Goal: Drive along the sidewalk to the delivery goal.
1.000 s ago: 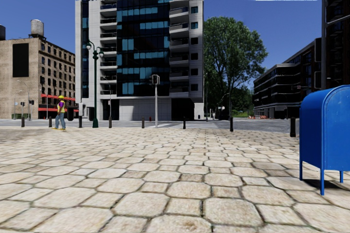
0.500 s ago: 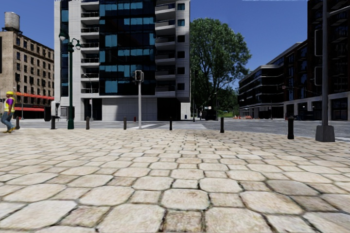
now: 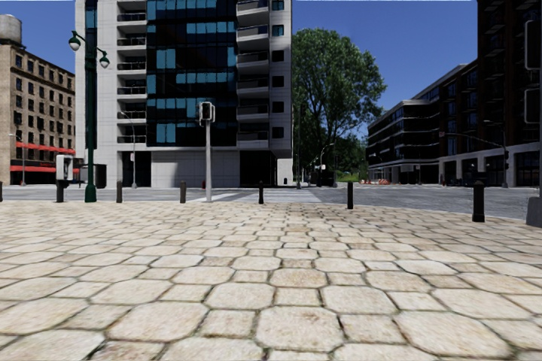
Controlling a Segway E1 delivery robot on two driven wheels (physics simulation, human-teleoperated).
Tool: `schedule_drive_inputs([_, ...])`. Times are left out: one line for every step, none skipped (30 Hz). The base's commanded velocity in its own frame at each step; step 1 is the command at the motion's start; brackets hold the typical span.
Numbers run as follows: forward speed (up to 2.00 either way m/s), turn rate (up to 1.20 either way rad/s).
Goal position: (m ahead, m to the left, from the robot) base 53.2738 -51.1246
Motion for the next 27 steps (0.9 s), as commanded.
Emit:
schedule_drive_inputs([2.0,0.0])
schedule_drive_inputs([2.0,0.0])
schedule_drive_inputs([2.0,0.0])
schedule_drive_inputs([2.0,0.0])
schedule_drive_inputs([2.0,0.0])
schedule_drive_inputs([2.0,0.0])
schedule_drive_inputs([2.0,0.0])
schedule_drive_inputs([2.0,0.0])
schedule_drive_inputs([2.0,0.0])
schedule_drive_inputs([2.0,0.0])
schedule_drive_inputs([2.0,0.0])
schedule_drive_inputs([2.0,0.0])
schedule_drive_inputs([2.0,0.0])
schedule_drive_inputs([2.0,0.0])
schedule_drive_inputs([2.0,0.0])
schedule_drive_inputs([2.0,0.0])
schedule_drive_inputs([2.0,0.0])
schedule_drive_inputs([2.0,0.0])
schedule_drive_inputs([2.0,0.0])
schedule_drive_inputs([2.0,0.0])
schedule_drive_inputs([2.0,0.0])
schedule_drive_inputs([2.0,-0.03])
schedule_drive_inputs([2.0,-0.03])
schedule_drive_inputs([2.0,-0.06])
schedule_drive_inputs([2.0,-0.07])
schedule_drive_inputs([2.0,-0.1])
schedule_drive_inputs([2.0,-0.15])
